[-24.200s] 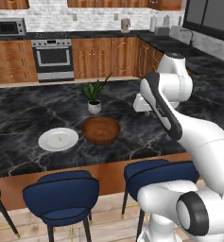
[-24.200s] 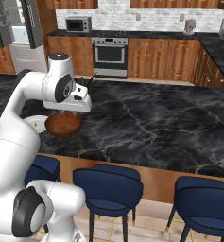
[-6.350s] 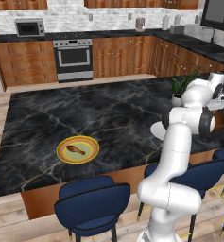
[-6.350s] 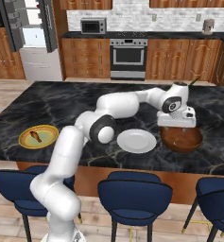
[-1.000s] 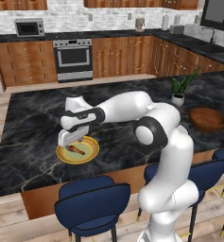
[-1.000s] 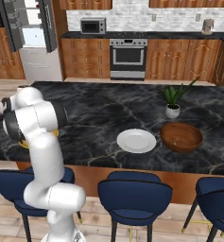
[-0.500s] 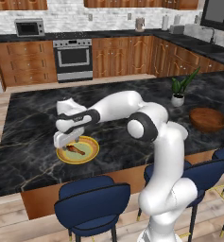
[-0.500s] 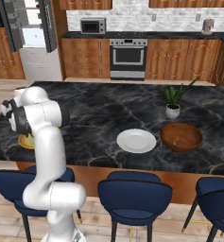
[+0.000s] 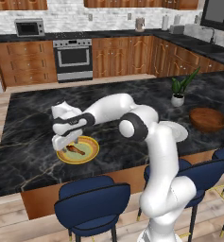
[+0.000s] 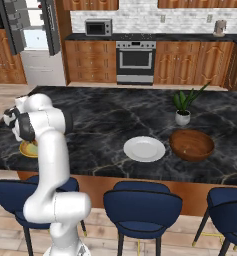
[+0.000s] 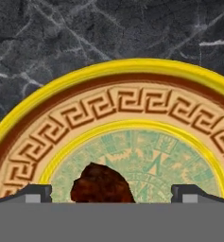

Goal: Pick the chicken drumstick and lemon wedge from their plates and place them in the bowl. Then put the bowl in the fridge.

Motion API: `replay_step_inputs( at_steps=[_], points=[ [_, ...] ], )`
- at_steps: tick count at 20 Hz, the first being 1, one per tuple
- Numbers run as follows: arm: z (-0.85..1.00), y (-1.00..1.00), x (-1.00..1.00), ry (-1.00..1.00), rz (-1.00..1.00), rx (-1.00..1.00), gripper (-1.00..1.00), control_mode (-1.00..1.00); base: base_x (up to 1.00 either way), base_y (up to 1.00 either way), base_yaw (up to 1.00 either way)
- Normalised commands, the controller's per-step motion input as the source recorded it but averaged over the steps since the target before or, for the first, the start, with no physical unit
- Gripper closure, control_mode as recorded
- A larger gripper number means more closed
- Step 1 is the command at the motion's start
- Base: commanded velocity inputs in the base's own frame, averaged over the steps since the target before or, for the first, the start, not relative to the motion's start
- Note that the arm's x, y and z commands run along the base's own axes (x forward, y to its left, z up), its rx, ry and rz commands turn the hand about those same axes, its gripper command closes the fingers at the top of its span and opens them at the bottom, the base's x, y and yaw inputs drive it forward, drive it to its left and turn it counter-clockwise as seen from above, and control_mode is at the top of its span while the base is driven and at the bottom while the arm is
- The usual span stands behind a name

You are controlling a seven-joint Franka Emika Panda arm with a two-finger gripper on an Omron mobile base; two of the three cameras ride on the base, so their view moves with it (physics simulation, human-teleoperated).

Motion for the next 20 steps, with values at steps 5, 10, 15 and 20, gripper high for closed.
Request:
replay_step_inputs(
  at_steps=[5, 10, 15, 20],
  points=[
    [-0.1, 0.0, -0.03, 0.0, -0.01, 0.0, -1.0, -1.0, 0.0, 0.0, 0.0],
    [-0.05, -0.11, -0.13, 0.0, -0.04, 0.0, -1.0, -1.0, 0.0, 0.0, 0.0],
    [-0.01, -0.18, -0.06, 0.0, -0.05, 0.0, -1.0, -1.0, 0.0, 0.0, 0.0],
    [-0.08, -0.13, 0.02, 0.0, -0.03, 0.0, -1.0, -1.0, 0.0, 0.0, 0.0]
  ],
)
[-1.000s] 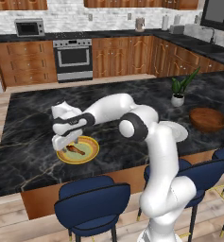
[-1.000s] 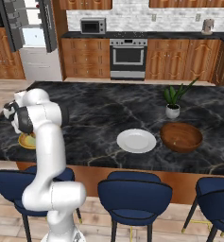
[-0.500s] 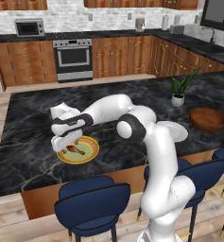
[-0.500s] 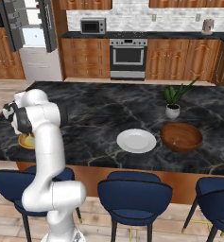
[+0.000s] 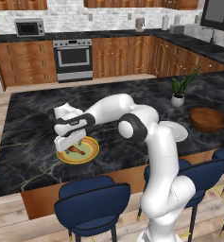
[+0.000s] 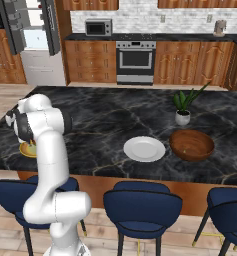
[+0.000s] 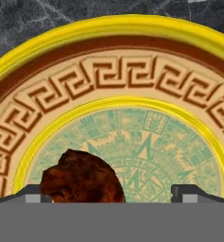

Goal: Pick the chicken drumstick and lemon wedge from their plates and place them in the bowl. Then put the bowl in the fridge.

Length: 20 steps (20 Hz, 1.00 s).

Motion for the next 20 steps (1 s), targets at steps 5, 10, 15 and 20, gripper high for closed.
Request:
replay_step_inputs(
  at_steps=[5, 10, 15, 20],
  points=[
    [-0.07, 0.0, -0.01, 0.0, 0.0, 0.0, 1.0, -1.0, 0.0, 0.0, 0.0],
    [0.03, 0.0, -0.04, 0.0, 0.0, 0.02, 1.0, -1.0, 0.0, 0.0, 0.0],
    [0.32, -0.06, -0.08, -0.01, 0.0, 0.06, 1.0, -1.0, 0.0, 0.0, 0.0],
    [0.55, -0.27, -0.23, -0.03, 0.0, 0.11, 1.0, -1.0, 0.0, 0.0, 0.0]
  ],
)
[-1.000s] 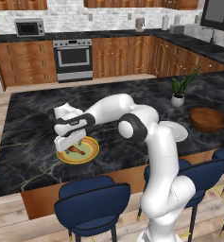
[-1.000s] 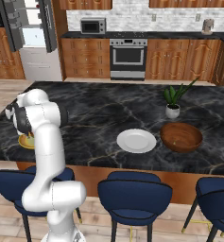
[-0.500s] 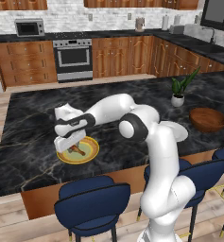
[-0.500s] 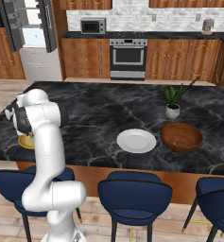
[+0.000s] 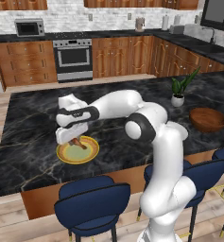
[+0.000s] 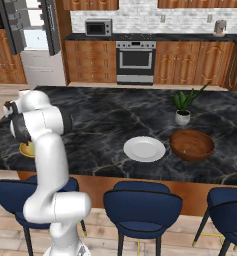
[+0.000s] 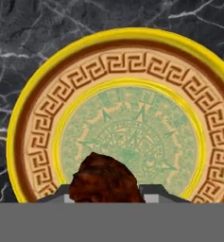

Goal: Pick the chicken drumstick and lemon wedge from their plates and place them in the bowl. Then put the bowl in the fridge.

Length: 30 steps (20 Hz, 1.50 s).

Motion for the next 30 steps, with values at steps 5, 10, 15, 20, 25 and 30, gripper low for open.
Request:
replay_step_inputs(
  at_steps=[5, 10, 15, 20, 25, 30],
  points=[
    [0.36, -0.42, -0.41, -0.16, 0.0, 0.1, 1.0, -1.0, 0.0, 0.0, 0.0],
    [0.18, -0.64, -0.37, -0.22, -0.01, 0.02, 1.0, -1.0, 0.0, 0.0, 0.0],
    [0.25, -0.7, -0.12, -0.1, -0.07, 0.0, 1.0, -1.0, 0.0, 0.0, 0.0],
    [0.24, -0.74, 0.0, 0.01, -0.13, 0.0, 1.0, -1.0, 0.0, 0.0, 0.0],
    [0.22, -0.73, 0.01, 0.08, -0.18, -0.01, 1.0, -1.0, 0.0, 0.0, 0.0],
    [0.18, -0.72, 0.08, 0.06, -0.17, 0.0, 1.0, -1.0, 0.0, 0.0, 0.0]
  ],
)
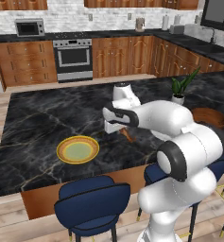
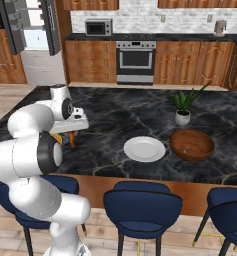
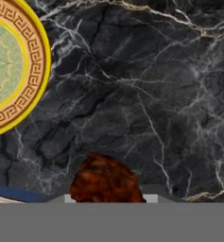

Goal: Pick the chicken drumstick and lemon wedge from their plates and place them in the bowl. Then put the bowl in the fridge.

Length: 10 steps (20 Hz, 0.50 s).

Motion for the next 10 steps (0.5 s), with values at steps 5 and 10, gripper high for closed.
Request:
replay_step_inputs(
  at_steps=[5, 10],
  points=[
    [0.16, -0.7, 0.18, 0.06, -0.11, 0.0, 1.0, -1.0, 0.0, 0.0, 0.0],
    [0.07, -0.71, 0.17, 0.02, -0.11, 0.0, 1.0, -1.0, 0.0, 0.0, 0.0]
  ],
)
